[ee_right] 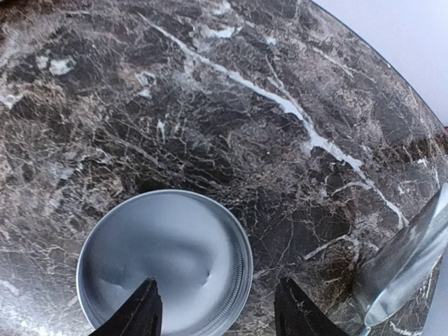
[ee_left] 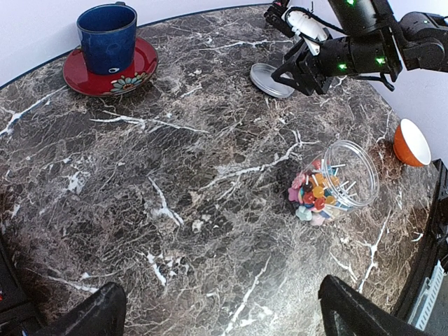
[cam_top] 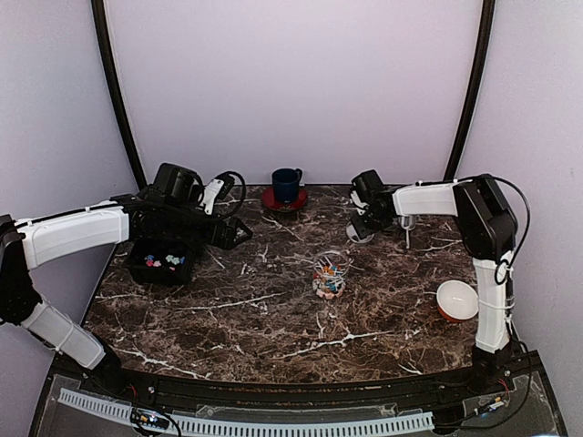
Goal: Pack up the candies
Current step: Pick up the box lid from the center of the board.
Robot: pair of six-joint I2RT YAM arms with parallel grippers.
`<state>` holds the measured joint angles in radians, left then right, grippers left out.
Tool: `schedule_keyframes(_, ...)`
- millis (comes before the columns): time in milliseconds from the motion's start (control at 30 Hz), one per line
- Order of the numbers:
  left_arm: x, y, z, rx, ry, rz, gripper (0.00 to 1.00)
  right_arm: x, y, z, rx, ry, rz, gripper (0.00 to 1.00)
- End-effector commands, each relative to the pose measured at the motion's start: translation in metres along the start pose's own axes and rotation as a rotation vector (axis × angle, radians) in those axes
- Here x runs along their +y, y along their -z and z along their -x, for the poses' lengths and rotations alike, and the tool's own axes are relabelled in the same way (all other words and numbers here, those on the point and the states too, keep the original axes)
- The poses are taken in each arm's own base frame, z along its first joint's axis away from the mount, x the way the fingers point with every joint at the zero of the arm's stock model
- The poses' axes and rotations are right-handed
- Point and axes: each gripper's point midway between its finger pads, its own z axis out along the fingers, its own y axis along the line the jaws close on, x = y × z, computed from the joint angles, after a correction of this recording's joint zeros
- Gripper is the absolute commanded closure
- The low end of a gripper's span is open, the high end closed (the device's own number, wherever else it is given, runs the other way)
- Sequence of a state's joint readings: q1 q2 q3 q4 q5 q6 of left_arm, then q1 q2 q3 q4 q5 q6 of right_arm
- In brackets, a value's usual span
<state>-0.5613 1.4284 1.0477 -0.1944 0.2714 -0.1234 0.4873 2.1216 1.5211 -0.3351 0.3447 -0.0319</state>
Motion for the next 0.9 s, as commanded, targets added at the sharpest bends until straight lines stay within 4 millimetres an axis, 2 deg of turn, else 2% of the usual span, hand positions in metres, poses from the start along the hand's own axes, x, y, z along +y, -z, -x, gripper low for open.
schedule_keyframes(0, -0.003, 0.007, 0.006, -0.032, -0.02, -0.001, 0.01, -0.007, -0.012, -0.003, 0.034, -0.019, -0.036, 0.45)
schedule_keyframes(333, -0.003, 0.007, 0.007, -0.034, -0.022, 0.0, 0.01, -0.01, -0.011, -0.003, 0.033, -0.039, -0.027, 0.44)
schedule_keyframes(500, -0.003, 0.008, 0.007, -0.035, -0.023, 0.005, 0.01, -0.016, 0.0, 0.0, 0.027, -0.065, -0.026, 0.44)
schedule_keyframes(667, -0.003, 0.009, 0.008, -0.039, -0.025, 0.01, 0.01, -0.027, 0.019, 0.001, -0.007, -0.242, 0.039, 0.45)
schedule_keyframes(867, -0.003, 0.01, 0.009, -0.042, -0.027, 0.009, 0.01, -0.025, 0.031, -0.004, -0.051, -0.456, 0.168, 0.49)
